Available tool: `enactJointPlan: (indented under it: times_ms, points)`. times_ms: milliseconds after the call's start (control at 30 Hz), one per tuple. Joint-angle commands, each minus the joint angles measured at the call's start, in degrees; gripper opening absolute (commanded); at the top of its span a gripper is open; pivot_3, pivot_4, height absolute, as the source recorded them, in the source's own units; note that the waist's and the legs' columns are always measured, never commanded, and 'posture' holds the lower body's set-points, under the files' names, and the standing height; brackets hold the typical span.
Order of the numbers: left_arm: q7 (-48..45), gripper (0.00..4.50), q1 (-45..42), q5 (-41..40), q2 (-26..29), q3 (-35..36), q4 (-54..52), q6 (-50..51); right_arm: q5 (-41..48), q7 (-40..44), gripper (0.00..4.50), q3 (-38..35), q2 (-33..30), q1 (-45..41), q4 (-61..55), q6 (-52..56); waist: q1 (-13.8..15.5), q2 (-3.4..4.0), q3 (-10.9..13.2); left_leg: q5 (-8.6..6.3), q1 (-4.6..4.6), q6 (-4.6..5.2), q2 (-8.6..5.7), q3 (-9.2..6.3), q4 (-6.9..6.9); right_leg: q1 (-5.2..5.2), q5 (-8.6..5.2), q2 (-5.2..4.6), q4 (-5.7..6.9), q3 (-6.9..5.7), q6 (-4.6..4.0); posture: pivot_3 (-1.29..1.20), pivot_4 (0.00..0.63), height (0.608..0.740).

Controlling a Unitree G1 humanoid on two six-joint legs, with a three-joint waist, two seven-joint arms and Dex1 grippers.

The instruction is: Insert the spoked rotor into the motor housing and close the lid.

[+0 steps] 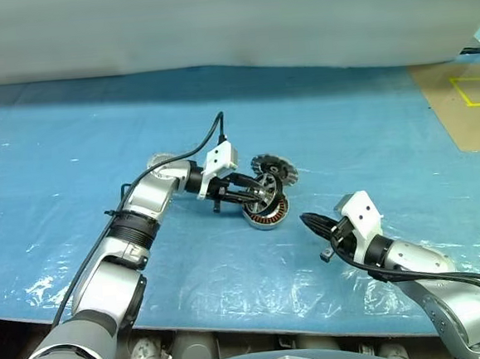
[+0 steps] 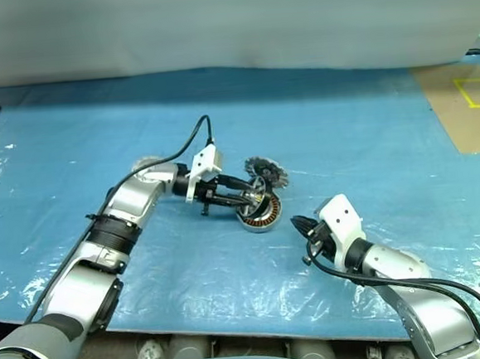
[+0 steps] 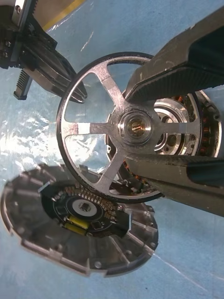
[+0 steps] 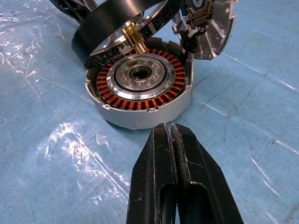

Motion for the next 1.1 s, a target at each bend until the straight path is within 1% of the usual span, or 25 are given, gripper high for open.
enactJointPlan:
  times_ms: [33, 500, 600, 767, 800, 900, 1100]
  points:
    - [-0.3, 1.57, -2.1, 2.0, 1.2, -1.3, -1.1, -2.2, -0.3, -0.5, 0.04, -0.2, 0.1, -0.5, -2.2, -0.7, 0.0, 0.0, 0.0, 0.0, 0.0, 0.0, 0.0, 0.0, 0.0, 0.0, 0.0, 0.0, 0.0, 0.0, 0.0, 0.0, 0.15, 0.74]
    - [1.7, 1.57, -3.4, 6.8, 1.0, -3.5, 2.8, -5.5, -1.2, -1.3, 0.04, 0.1, 0.6, -1.0, -1.5, -0.9, 0.1, 0.0, 0.0, 0.0, 0.09, 0.0, 0.0, 0.0, 0.04, 0.12, 0.0, -0.01, 0.01, 0.0, 0.01, 0.0, 0.15, 0.74]
    - [1.8, 1.57, -3.6, 7.0, 0.9, -3.5, 3.0, -5.3, -1.5, -1.4, 0.04, 0.3, 0.7, -0.9, -1.4, -1.0, 0.1, 0.0, 0.0, 0.0, 0.18, 0.0, 0.0, 0.0, 0.04, 0.21, -0.1, -0.02, 0.01, 0.01, -0.17, 0.0, 0.15, 0.74]
    - [-0.1, 1.57, -4.3, 6.3, 0.7, -3.5, 3.3, -6.2, -2.0, -1.7, 0.04, 0.2, 0.7, -1.1, -1.1, -1.1, 0.1, 0.0, 0.0, 0.0, 0.22, 0.0, 0.0, 0.0, 0.04, 0.25, -0.1, -0.04, 0.01, 0.03, -0.16, 0.0, 0.15, 0.74]
    - [-0.3, 1.81, -4.5, 6.2, 0.7, -3.4, 3.4, -6.3, -2.1, -1.7, 0.04, 0.1, 0.7, -1.2, -1.0, -1.2, 0.1, 0.0, 0.0, 0.0, 0.22, 0.0, 0.0, 0.0, 0.04, 0.25, -0.1, -0.04, 0.01, 0.03, -0.16, 0.0, 0.15, 0.74]
    - [3.6, 2.51, -5.5, 6.6, -0.4, -2.0, 4.3, -6.1, -2.1, -1.5, 0.04, -0.2, 0.6, -1.2, -0.7, -1.2, 0.0, 0.0, 0.0, 0.0, 0.21, 0.0, -0.01, 0.0, 0.04, 0.24, -0.09, -0.02, 0.0, 0.02, -0.16, 0.0, 0.15, 0.74]
    - [2.3, 2.51, -5.3, 4.5, 0.7, -0.6, 2.4, -5.4, -2.4, -1.6, 0.04, 0.2, 0.8, -1.5, -0.5, -1.2, 0.0, 0.0, 0.0, 0.0, 0.19, 0.0, -0.01, 0.0, 0.02, 0.22, -0.07, -0.01, -0.01, 0.01, -0.12, 0.0, 0.15, 0.74]
